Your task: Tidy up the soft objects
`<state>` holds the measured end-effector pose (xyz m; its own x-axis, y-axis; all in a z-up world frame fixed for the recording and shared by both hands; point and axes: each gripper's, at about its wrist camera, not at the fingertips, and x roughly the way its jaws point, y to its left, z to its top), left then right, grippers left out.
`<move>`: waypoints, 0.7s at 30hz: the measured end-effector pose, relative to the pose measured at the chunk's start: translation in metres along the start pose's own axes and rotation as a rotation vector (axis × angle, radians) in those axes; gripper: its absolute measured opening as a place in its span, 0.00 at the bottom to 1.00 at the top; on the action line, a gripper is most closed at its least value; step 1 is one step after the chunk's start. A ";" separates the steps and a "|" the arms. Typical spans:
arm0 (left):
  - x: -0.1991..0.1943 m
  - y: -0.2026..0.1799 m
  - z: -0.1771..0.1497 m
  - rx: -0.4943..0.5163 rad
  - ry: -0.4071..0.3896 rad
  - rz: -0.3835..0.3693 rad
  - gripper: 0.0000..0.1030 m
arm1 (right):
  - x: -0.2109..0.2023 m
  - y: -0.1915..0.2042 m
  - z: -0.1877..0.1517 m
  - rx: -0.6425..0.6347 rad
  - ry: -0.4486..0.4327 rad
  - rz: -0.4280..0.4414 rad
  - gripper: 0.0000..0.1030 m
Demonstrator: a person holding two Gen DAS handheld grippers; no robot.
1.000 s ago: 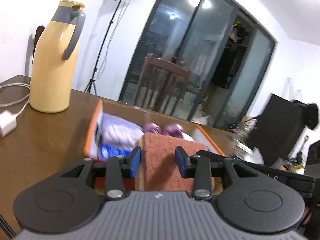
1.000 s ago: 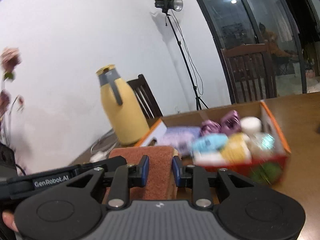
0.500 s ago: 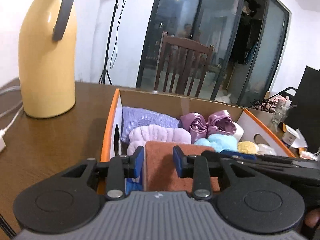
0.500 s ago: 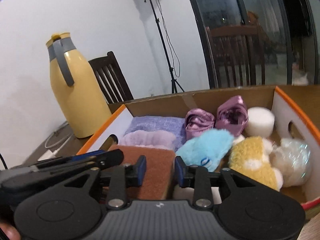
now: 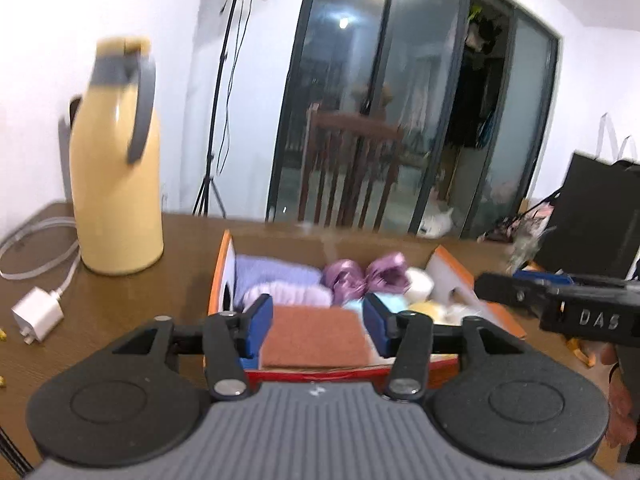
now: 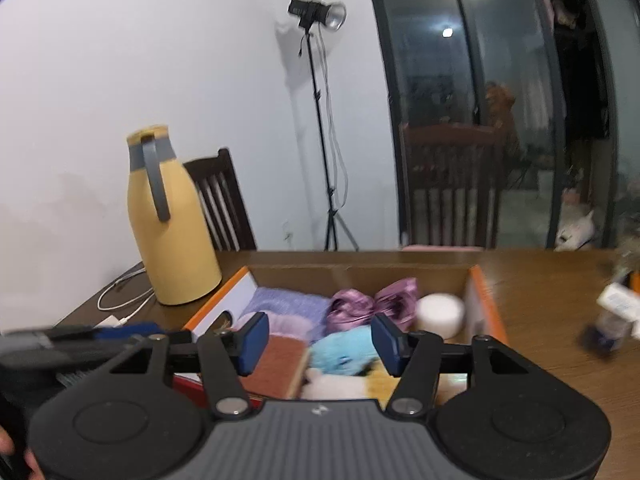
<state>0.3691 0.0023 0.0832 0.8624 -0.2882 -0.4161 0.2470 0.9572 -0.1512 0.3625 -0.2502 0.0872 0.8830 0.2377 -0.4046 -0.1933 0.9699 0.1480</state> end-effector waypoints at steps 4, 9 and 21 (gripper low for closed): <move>-0.038 -0.016 -0.002 0.026 -0.044 0.027 0.57 | -0.044 -0.012 0.000 -0.032 -0.017 -0.044 0.61; -0.083 -0.037 -0.018 0.079 -0.194 0.135 0.82 | -0.101 -0.018 -0.018 -0.073 -0.166 -0.037 0.93; -0.160 -0.056 -0.069 0.070 -0.358 0.196 0.98 | -0.170 -0.015 -0.077 -0.057 -0.280 -0.113 0.97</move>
<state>0.1863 -0.0073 0.0961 0.9923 -0.0839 -0.0911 0.0811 0.9961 -0.0339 0.1818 -0.3009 0.0841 0.9822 0.1127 -0.1500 -0.1044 0.9926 0.0619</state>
